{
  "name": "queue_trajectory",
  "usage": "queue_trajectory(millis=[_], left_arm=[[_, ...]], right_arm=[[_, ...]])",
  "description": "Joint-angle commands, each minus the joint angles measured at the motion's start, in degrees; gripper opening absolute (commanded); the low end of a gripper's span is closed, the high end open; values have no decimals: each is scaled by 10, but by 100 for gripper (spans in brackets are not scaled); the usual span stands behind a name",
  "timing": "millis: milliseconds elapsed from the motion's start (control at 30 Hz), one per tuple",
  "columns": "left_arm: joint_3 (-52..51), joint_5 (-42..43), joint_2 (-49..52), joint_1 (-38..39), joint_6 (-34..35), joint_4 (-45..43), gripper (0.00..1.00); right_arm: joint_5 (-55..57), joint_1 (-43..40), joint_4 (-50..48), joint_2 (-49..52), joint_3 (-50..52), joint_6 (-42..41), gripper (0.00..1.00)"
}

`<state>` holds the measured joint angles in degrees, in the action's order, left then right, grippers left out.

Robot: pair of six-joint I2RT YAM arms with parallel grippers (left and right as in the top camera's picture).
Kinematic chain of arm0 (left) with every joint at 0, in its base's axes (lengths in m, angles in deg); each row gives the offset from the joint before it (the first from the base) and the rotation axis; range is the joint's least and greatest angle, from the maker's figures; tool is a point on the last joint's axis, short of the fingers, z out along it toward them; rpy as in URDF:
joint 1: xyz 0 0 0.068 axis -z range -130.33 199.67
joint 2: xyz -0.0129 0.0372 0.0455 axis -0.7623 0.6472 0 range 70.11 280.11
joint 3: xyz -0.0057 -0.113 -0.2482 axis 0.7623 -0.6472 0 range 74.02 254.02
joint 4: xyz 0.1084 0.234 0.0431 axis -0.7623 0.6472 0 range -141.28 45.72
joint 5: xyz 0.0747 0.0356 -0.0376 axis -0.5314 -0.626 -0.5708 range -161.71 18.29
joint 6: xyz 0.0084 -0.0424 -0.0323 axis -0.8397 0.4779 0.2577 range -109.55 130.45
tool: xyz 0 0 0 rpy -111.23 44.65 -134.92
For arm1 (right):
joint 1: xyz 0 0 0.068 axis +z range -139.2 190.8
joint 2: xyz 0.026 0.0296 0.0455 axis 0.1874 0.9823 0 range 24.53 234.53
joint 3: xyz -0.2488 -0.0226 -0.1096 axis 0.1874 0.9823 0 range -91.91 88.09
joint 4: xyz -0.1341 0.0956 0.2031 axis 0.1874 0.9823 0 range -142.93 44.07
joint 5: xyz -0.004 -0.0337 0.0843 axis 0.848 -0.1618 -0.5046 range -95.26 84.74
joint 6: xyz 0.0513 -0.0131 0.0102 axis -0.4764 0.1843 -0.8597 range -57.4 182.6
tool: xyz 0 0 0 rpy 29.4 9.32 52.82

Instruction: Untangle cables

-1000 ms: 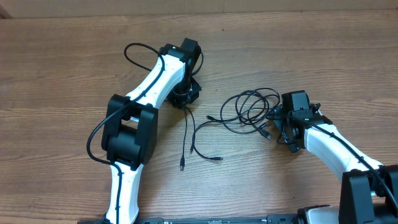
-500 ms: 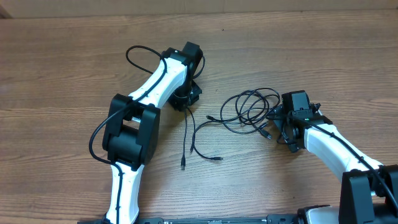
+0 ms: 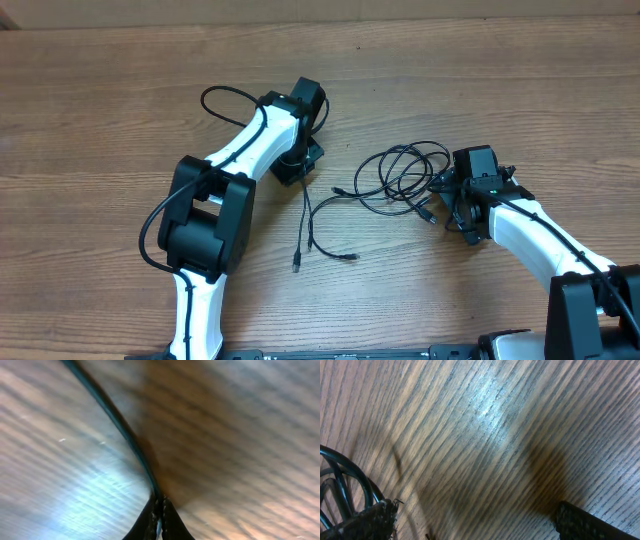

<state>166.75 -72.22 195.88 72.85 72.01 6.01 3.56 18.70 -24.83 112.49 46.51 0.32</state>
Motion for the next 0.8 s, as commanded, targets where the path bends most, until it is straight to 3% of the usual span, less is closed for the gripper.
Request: queue_trajectory(millis=[0,233,400,767], left_arm=[[-20,-78,27,-33,-20,49,4],[5,-146,-38,-162,-37,135,4],[5,-148,-92,-269,-78,138,4],[5,-150,-158,-497,-78,181,4]], right_arm=[[-16,-2,7,8,11,-2,100],[-16,-2,7,8,11,-2,100],[-16,-2,7,8,11,-2,100],[-16,-2,7,8,11,-2,100]])
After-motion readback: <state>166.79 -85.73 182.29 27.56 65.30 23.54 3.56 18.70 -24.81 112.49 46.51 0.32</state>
